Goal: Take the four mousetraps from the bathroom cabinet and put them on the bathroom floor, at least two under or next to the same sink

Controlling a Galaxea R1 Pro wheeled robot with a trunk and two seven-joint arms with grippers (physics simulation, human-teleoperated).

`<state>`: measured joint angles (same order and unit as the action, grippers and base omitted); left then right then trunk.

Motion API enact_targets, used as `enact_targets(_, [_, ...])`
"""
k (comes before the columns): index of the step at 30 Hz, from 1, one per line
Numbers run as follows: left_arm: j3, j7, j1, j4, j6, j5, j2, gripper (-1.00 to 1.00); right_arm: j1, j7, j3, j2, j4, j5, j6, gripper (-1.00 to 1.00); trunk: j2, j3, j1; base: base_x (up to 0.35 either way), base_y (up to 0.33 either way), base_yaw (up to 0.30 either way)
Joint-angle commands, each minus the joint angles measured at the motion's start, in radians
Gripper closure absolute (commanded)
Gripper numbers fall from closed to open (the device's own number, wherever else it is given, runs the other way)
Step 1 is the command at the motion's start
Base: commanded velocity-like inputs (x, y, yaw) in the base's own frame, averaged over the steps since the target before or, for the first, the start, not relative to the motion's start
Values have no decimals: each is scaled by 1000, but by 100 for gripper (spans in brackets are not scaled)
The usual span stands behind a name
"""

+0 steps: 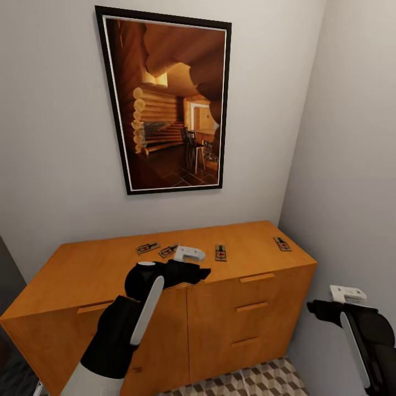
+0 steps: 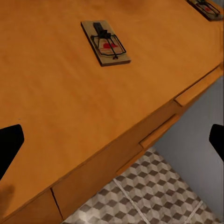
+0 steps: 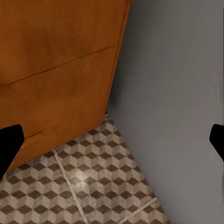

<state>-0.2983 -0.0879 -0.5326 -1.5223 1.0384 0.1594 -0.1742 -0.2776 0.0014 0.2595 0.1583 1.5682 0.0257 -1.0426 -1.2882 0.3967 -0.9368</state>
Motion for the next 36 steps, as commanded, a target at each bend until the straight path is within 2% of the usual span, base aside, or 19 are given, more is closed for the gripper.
enact_targets(1, [1, -2, -11, 0, 5, 8, 0, -100, -14, 0, 1, 2, 1, 2, -5, -100, -1, 1, 0, 0, 0, 0])
enact_targets(5, [1, -2, -39, 0, 5, 23, 0, -100, -56, 0, 3, 9, 1, 2, -5, -100, -1, 1, 0, 0, 0, 0])
enact_targets(11, [1, -2, -76, 2, 5, 32, 0, -100, -157, -2, 5, 23, 0, 2, -5, -100, -1, 1, 0, 0, 0, 0])
enact_targets(20, [7, 0, -93, 7, 5, 28, 4, -100, -329, 0, 3, 26, -1, 2, -5, -100, -1, 1, 0, 0, 0, 0])
enact_targets(22, [7, 0, -93, 7, 5, 27, 6, -100, -346, 0, 2, 25, -1, 2, -5, -100, -1, 1, 0, 0, 0, 0])
enact_targets(30, [9, -2, -96, 10, 4, 24, 35, -100, -452, -2, -9, 19, -6, 0, -5, -100, -1, 1, 0, 0, 0, 0])
enact_targets(32, [9, -2, -96, 11, 4, 23, 42, -100, -470, -3, -20, 18, -8, 0, -5, -100, -1, 1, 0, 0, 0, 0])
enact_targets(33, [10, -3, -96, 13, 3, 24, 57, -100, -478, -4, -28, 17, -10, 0, -5, -100, -1, 1, 0, 0, 0, 0])
enact_targets(34, [10, -3, -96, 13, 3, 24, 57, -100, -478, -4, -28, 17, -10, 0, -5, -100, -1, 1, 0, 0, 0, 0])
enact_targets(36, [9, -3, -96, 19, 3, 26, 73, -100, -490, -6, -51, 16, -16, 0, -5, -100, -1, 1, 0, 0, 0, 0])
